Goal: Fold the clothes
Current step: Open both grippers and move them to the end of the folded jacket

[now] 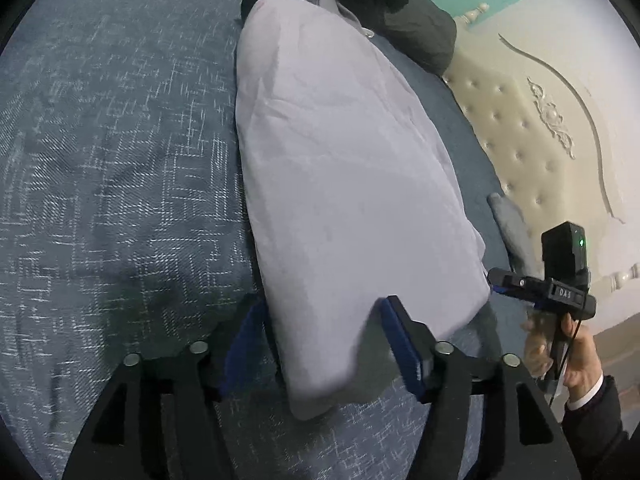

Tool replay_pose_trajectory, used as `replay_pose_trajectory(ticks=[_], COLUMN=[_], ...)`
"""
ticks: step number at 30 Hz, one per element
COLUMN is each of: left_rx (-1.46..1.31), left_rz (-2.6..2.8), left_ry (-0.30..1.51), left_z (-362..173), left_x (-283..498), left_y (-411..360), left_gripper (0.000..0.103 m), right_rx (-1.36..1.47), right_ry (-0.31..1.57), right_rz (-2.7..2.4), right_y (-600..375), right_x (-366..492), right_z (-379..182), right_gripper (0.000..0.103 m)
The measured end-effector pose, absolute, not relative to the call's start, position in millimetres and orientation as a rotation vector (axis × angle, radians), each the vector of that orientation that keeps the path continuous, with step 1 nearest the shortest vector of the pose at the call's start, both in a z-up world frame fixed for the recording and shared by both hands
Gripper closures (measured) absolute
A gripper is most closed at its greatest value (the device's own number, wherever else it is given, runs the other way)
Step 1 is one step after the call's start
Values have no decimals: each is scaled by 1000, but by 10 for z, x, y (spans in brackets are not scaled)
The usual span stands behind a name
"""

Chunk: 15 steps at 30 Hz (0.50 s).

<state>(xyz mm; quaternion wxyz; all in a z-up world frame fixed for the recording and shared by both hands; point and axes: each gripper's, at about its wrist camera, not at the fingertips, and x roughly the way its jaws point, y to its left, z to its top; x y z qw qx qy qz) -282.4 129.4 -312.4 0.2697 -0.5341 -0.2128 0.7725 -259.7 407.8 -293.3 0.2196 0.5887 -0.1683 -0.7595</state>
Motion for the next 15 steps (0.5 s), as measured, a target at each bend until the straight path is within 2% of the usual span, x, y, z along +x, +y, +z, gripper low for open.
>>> replay_pose_trajectory(ticks=[2,10,15], left_rx=[-1444,-1437,-1432], left_rz=[2068,2060,2060], left_ry=[-589,-593,-594], left_z=[-3155,-3205,-3234], left_x=[-2845,-2922,-2968], left_y=[1343,1486,1579], left_gripper=[35,27,26], right_rx=[1651,1738,1754], right_ry=[-461,-427,-445], right_rz=[-2069,-1982,-1961], right_y=[4036,3866,3830], right_x=[-2641,-2855,-2937], right_z=[-3017,-3309,-3413], right_gripper=[26,26,24])
